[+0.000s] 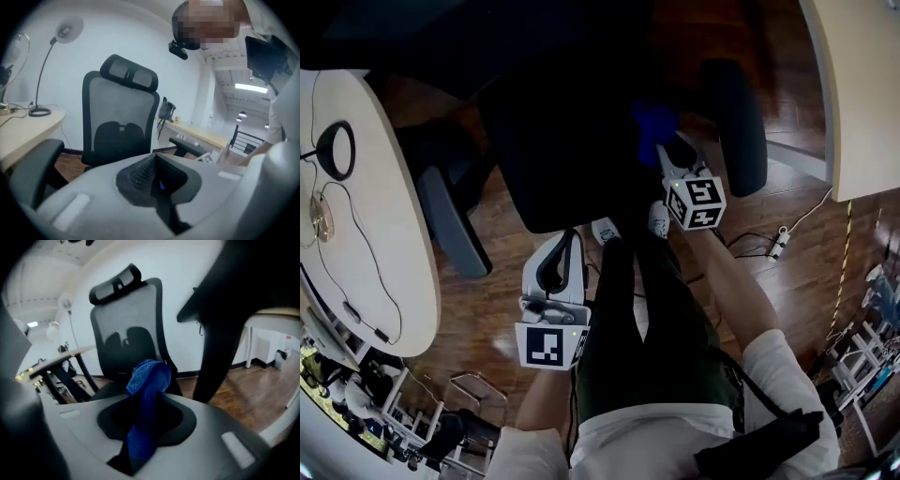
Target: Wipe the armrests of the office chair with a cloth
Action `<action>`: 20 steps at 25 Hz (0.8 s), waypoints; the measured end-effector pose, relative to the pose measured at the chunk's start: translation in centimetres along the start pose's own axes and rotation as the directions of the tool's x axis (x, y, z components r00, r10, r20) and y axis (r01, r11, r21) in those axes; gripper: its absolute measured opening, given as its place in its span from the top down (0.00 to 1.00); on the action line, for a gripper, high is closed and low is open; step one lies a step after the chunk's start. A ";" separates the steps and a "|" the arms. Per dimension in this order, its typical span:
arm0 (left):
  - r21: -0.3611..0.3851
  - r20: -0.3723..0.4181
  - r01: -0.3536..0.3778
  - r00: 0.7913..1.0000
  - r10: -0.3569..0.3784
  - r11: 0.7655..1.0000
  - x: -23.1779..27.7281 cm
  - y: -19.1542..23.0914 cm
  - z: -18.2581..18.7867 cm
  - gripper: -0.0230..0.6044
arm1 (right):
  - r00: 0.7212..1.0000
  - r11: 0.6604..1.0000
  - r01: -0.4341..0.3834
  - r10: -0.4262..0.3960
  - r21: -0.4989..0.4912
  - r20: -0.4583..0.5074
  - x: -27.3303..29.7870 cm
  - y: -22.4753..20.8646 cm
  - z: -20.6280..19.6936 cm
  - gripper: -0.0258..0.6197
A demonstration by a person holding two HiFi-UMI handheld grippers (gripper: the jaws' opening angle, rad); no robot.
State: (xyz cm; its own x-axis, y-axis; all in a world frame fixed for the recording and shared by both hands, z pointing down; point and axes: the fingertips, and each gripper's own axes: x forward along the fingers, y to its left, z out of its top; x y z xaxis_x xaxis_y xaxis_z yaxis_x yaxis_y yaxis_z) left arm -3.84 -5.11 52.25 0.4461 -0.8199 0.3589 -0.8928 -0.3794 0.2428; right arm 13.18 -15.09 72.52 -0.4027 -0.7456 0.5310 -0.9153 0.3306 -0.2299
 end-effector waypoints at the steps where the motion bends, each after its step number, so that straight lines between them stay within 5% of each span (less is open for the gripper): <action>1: 0.005 0.025 -0.003 1.000 0.003 1.000 -0.6 -0.2 1.9 0.96 | 0.997 0.997 -0.075 0.075 -0.002 0.030 -3.0 2.8 2.6 0.82; 5: 0.038 0.095 0.004 0.995 -0.007 0.999 -6.3 -2.7 11.4 0.96 | 0.948 0.966 -0.255 0.258 -0.039 0.188 -19.5 11.9 16.3 0.82; 11: 0.147 0.307 -0.105 0.950 0.055 0.984 -15.0 -7.2 26.6 0.96 | 0.825 0.937 -0.239 0.335 -0.256 0.455 -34.8 15.9 35.2 0.82; 14: 0.198 0.333 -0.149 0.940 0.076 0.969 -20.4 -11.8 30.6 0.96 | 0.781 0.936 -0.217 0.336 -0.277 0.527 -42.4 16.7 39.1 0.82; 17: 0.162 0.423 -0.185 0.901 0.101 0.969 -24.8 -17.1 33.6 0.96 | 0.739 0.925 -0.216 0.364 -0.314 0.567 -49.1 16.9 40.8 0.81; 20: 0.175 0.444 -0.191 0.891 0.095 0.966 -28.3 -21.2 33.1 0.96 | 0.728 0.910 -0.245 0.401 -0.335 0.556 -53.7 17.3 39.5 0.81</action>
State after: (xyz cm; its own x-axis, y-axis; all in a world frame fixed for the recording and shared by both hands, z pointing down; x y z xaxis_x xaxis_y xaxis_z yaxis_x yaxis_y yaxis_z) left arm 0.37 11.97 7.07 0.2844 -0.9570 -0.0569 -0.9584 -0.2853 0.0079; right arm 18.85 7.82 7.83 -0.6625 -0.7319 -0.1595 -0.7325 0.6775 -0.0663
